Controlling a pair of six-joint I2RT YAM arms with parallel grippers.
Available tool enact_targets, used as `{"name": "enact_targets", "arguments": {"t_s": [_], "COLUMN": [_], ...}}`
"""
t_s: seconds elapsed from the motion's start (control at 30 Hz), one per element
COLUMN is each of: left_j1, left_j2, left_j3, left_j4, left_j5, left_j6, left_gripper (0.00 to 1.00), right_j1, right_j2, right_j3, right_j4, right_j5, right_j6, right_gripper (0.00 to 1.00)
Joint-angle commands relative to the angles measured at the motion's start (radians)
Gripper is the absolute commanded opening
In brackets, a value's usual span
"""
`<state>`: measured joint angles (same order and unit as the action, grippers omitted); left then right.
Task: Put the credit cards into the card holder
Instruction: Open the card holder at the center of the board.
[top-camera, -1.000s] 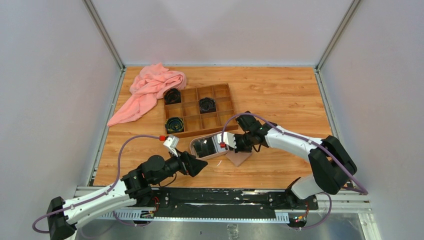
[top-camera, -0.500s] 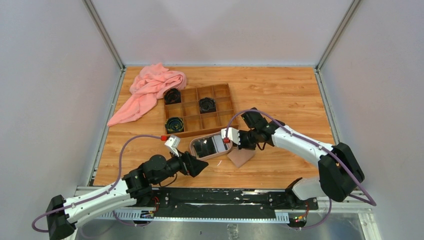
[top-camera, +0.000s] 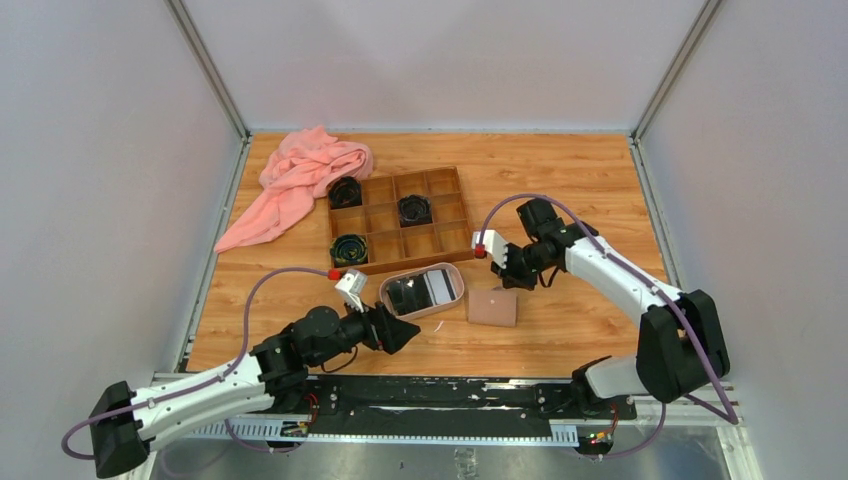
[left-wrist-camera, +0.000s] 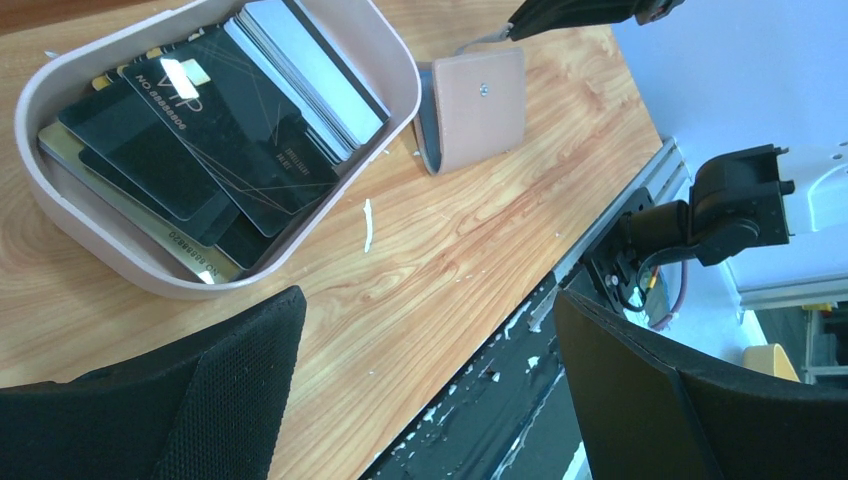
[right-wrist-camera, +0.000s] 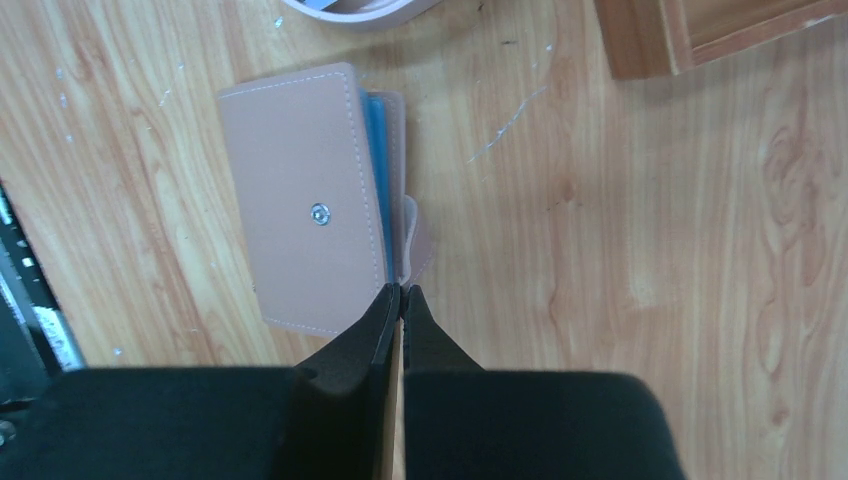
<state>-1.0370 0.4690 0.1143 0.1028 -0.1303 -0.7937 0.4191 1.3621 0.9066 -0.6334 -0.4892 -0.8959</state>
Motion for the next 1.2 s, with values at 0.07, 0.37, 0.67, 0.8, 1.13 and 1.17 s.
{"name": "enact_targets", "arguments": {"t_s": [0.07, 0.37, 0.67, 0.8, 1.13, 1.17], "left_j1": [-0.026, -0.1, -0.138, -0.14, -0.14, -0.139], "left_j2": [0.121, 0.422, 0.667, 0.749, 0.927, 0.944], "left_j3": [0.074, 0.192, 0.311, 0.333, 0.445, 0.461], "left_j4": [0.084, 0.24, 0.301, 0.358, 0.409, 0.409], "left_j5": [0.007, -0.026, -0.054, -0.046, -0.046, -0.047], "left_j6": [0.004, 0.045, 0.077, 0.084, 0.14, 0.155], "left_gripper": [0.98, 0.98, 0.94, 0.94, 0.89, 0.88], "right_j1": [-0.074, -0.13, -0.141, -0.154, -0.189, -0.194], "right_j2": [0.01, 0.024, 0.05, 0.066, 0.112, 0.113], "right_j3": [0.036, 0.033, 0.043, 0.05, 0.068, 0.07], "right_j4": [-0.117, -0.148, -0.171, -0.185, -0.22, -0.223], "right_j5": [-0.08, -0.137, -0.159, -0.176, -0.211, -0.215], "right_j6": [0.035, 0.031, 0.019, 0.013, -0.006, -0.01], "right_gripper": [0.0, 0.0, 0.0, 0.0, 0.0, 0.0]}}
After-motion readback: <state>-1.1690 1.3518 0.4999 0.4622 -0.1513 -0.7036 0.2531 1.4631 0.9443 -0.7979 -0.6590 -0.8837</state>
